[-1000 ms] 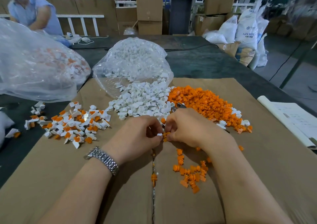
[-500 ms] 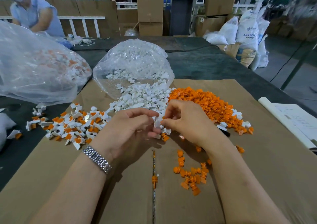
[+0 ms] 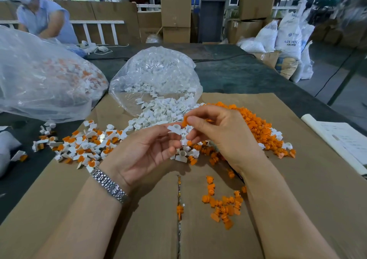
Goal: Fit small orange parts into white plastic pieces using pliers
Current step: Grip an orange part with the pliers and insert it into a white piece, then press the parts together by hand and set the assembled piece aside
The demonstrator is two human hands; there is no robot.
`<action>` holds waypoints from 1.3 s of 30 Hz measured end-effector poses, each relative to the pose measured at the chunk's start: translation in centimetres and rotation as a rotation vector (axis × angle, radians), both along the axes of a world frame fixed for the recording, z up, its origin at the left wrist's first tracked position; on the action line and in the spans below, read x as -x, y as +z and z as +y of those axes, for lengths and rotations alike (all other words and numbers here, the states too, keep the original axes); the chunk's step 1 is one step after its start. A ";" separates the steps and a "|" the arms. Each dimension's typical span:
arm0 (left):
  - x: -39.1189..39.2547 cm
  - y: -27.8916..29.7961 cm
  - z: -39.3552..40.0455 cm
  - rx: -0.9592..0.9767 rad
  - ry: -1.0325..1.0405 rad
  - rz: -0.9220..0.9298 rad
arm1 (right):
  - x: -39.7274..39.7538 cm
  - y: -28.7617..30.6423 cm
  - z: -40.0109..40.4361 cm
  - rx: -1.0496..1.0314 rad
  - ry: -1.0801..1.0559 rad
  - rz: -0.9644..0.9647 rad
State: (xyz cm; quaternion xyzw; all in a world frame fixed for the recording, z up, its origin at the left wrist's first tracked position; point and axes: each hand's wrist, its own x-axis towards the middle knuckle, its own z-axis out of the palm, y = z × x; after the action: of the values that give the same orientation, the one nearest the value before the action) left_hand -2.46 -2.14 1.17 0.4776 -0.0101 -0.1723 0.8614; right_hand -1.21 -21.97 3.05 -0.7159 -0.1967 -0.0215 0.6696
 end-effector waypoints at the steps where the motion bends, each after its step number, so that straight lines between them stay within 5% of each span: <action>1: 0.0 0.1 0.0 -0.008 -0.015 -0.020 | 0.1 -0.1 0.2 0.026 -0.004 -0.031; 13: 0.5 0.3 -0.3 -0.102 0.036 -0.161 | 0.3 -0.6 1.2 0.144 -0.120 -0.158; 24: 0.2 0.1 -0.3 -0.047 0.100 -0.077 | 0.4 -1.4 1.8 0.296 -0.131 -0.227; 39: 0.1 0.2 -1.0 -0.028 0.254 -0.057 | 0.8 -0.8 2.3 0.215 -0.143 -0.053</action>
State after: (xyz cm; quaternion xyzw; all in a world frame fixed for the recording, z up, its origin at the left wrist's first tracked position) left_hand -2.59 -3.11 1.34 0.4919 0.0284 -0.0481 0.8689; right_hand -2.00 -19.69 2.26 -0.7949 -0.1639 -0.0668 0.5803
